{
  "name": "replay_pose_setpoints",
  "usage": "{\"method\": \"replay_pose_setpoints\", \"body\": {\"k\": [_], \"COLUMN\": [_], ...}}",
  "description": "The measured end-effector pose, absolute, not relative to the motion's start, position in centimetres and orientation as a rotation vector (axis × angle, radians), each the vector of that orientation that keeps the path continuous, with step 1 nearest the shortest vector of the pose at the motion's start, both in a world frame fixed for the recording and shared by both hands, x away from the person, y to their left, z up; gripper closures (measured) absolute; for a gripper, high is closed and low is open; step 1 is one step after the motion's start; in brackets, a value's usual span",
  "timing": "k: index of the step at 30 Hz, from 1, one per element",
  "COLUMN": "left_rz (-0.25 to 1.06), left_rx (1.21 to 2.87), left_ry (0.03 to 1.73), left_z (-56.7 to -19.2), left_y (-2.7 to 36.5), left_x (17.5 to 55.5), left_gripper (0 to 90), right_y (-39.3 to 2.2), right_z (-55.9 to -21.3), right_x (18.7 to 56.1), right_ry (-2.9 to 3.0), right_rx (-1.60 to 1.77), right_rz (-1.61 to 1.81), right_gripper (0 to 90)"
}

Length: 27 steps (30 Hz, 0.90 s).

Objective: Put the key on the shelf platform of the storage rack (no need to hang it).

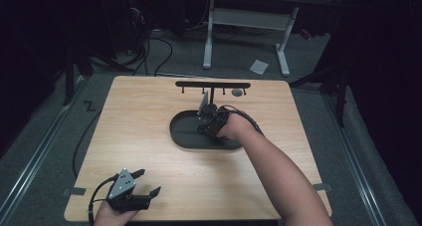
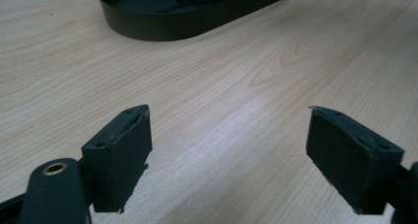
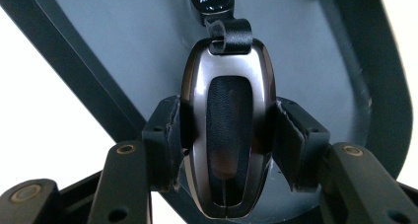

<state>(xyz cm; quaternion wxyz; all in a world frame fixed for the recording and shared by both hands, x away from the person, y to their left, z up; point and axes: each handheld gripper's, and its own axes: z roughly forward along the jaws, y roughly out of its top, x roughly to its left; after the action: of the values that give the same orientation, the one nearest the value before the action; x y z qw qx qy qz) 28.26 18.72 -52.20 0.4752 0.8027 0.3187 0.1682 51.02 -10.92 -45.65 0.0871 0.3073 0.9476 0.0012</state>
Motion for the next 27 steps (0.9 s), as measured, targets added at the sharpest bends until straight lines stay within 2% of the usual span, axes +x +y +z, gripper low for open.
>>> {"method": "replay_pose_setpoints", "body": {"k": [11,27], "left_rz": [0.41,0.409], "left_rx": [1.977,1.978], "left_ry": [0.773,0.779], "left_z": [-52.3,-52.3], "left_y": [18.5,18.6], "left_x": [28.3,28.2], "left_gripper": [18.2,18.3], "right_y": [-12.9,-13.5], "right_z": [-47.1,-48.7], "right_x": [51.1,51.3], "right_ry": [2.835,2.839], "right_rx": [0.949,1.021], "right_rz": [-0.025,-0.003], "right_gripper": [48.7,47.9]}}
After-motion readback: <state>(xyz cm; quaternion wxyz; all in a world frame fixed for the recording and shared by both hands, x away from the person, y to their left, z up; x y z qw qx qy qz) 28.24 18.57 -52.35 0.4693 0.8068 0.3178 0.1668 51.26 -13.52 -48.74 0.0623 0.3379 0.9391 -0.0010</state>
